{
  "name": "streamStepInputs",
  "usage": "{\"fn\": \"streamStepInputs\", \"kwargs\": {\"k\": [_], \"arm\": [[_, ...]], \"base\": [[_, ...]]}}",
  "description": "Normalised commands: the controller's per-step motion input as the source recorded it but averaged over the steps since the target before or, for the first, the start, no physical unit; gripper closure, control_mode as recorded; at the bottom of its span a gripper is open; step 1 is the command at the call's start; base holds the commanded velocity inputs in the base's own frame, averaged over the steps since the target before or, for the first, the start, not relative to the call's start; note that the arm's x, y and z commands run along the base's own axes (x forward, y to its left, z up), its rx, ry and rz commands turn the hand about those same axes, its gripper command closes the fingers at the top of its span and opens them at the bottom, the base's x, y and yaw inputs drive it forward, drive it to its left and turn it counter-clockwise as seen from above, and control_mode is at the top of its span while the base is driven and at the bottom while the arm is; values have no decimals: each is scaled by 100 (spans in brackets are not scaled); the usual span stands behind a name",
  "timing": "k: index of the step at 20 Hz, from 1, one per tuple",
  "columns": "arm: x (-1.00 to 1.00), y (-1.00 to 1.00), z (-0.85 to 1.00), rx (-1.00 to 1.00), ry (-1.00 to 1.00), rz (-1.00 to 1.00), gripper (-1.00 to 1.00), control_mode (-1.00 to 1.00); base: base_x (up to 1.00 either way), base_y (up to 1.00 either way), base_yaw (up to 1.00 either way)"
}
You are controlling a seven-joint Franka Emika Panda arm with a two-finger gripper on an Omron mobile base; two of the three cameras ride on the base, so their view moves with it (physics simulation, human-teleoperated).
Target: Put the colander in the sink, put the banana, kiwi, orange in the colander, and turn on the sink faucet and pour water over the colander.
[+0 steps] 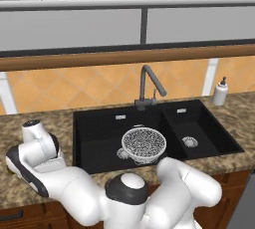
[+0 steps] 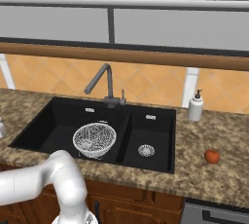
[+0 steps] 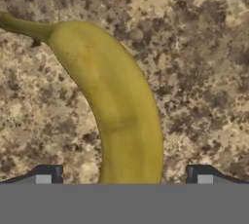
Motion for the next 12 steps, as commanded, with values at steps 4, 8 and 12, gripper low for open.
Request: {"fn": "streamStepInputs", "kwargs": {"k": [4,8,12], "arm": [[0,0,-23,0,0,0,-100,-100],[0,0,-9,0,0,0,100,-100],[0,-1,0,0,0,0,100,-100]], "base": [[0,0,0],[0,0,0],[0,0,0]]}}
